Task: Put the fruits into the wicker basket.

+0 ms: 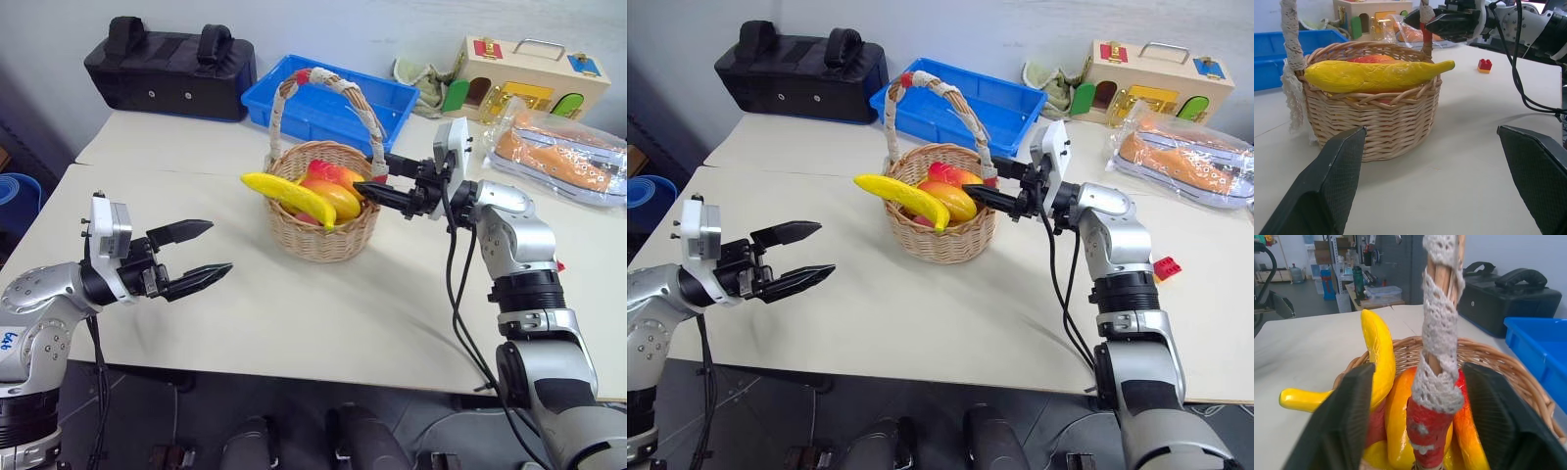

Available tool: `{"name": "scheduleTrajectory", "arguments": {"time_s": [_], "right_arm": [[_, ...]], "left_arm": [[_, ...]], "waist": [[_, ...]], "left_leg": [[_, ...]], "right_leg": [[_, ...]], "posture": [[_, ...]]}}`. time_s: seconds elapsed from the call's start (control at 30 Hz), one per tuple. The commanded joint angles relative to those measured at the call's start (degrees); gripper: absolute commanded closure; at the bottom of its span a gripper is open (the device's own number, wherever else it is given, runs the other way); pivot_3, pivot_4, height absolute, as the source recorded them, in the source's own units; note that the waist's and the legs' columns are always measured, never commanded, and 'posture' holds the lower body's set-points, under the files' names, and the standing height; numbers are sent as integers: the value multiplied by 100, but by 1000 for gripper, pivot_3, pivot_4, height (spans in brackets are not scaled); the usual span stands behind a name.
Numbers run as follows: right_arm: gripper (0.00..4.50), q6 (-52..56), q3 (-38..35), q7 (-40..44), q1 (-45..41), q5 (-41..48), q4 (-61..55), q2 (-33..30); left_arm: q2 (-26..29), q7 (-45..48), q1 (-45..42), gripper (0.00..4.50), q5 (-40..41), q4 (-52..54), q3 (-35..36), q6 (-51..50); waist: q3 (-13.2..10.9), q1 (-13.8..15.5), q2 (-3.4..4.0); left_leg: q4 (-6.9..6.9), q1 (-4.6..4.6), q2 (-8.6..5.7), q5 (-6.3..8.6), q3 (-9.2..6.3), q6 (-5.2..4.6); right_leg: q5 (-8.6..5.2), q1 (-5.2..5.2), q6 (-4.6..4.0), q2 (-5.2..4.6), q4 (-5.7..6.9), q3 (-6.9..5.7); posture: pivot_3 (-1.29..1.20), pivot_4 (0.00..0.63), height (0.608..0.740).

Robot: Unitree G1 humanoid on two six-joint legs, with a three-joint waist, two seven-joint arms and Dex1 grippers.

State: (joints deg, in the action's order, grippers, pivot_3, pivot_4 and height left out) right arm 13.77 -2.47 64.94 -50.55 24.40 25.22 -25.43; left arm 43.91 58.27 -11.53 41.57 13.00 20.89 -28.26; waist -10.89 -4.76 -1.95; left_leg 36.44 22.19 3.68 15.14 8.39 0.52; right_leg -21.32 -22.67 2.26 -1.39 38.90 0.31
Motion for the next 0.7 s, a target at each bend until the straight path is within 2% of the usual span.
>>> {"name": "scheduleTrajectory", "arguments": {"time_s": [0.03, 0.17, 0.2, 0.4, 0.7], "right_arm": [[2862, -173, -43, 75, -167, -58, 82, -19], [4205, -146, -106, 176, -156, -37, 86, -77], [4282, -131, -123, 196, -139, -12, 37, -86], [4281, 352, -637, 92, 387, 556, -962, -368], [4281, 621, -2111, -1303, 2080, 1059, -2935, -790]], "left_arm": [[8, -38, 7, 0, 150, 208, 142, 35], [-14, -77, 36, 0, 166, 261, 152, 33], [-17, -83, 39, 0, 172, 265, 150, 32], [-126, -159, 27, 0, 200, 318, 73, 46], [-291, -91, -197, 0, 100, 86, -142, 138]], "waist": [[0, -1, 0], [0, -2, 0], [0, -2, 0], [0, 27, 0], [0, 143, 0]], "left_leg": [[-1, 0, 0, 0, 0, 0], [-1, 0, 0, 0, 0, 0], [-1, 0, 0, 0, 0, 0], [-4, 1, 0, 2, -4, 1], [-12, 4, -1, 4, -1, 1]], "right_leg": [[0, 0, 0, 0, 0, 0], [0, 0, 0, 0, 0, 0], [0, 0, 0, 0, 0, 0], [0, 0, 0, -1, -1, -2], [0, -1, 1, 0, -17, -1]], "posture": [[0, 150, 740], [0, 150, 740], [0, 150, 740], [0, 150, 740], [0, 150, 740]]}}
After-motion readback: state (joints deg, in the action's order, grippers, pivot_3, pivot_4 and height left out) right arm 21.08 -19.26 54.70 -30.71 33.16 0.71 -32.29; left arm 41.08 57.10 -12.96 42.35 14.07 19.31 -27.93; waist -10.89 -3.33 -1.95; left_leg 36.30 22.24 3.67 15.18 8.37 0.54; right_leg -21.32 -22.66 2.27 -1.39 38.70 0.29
